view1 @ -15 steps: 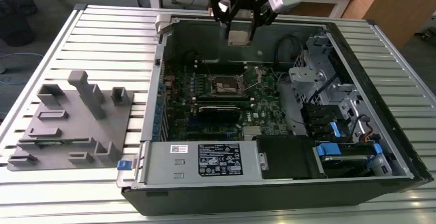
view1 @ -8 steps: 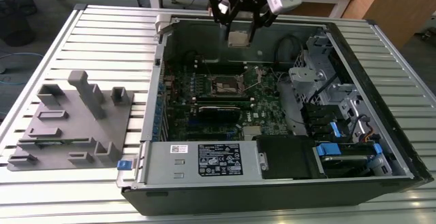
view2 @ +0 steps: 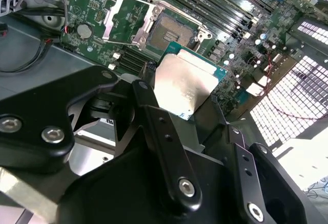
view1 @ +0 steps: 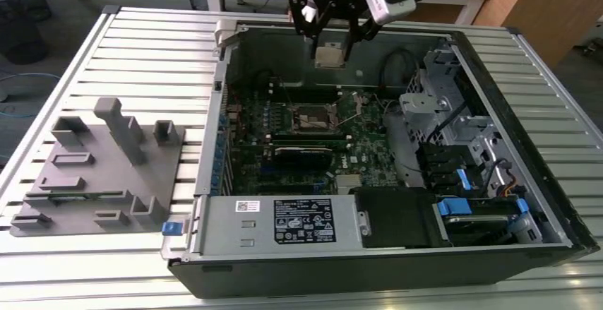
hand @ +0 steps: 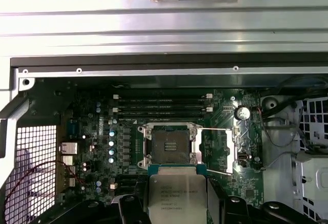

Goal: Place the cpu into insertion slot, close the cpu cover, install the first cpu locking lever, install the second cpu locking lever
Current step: 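Place the cpu into insertion slot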

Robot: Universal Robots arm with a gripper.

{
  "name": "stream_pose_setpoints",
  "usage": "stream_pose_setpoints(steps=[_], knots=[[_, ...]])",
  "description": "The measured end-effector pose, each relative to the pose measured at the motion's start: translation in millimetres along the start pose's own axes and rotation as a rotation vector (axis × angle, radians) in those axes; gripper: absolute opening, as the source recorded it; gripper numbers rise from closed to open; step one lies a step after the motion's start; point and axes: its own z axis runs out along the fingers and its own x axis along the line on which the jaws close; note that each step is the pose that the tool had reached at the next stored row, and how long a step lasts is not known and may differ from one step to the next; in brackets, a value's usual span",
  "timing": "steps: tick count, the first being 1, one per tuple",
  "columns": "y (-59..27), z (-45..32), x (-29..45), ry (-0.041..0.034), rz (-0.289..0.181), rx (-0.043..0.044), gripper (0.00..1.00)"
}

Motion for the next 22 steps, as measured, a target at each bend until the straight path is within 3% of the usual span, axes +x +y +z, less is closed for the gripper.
stream_pose_setpoints(steps=[8, 22], knots=[[0.0, 0.3, 0.0, -0.0001, 0.0, -0.0002, 0.54], [-0.8, 9.0, -0.2, -0.0001, 0.0, -0.0002, 0.54]])
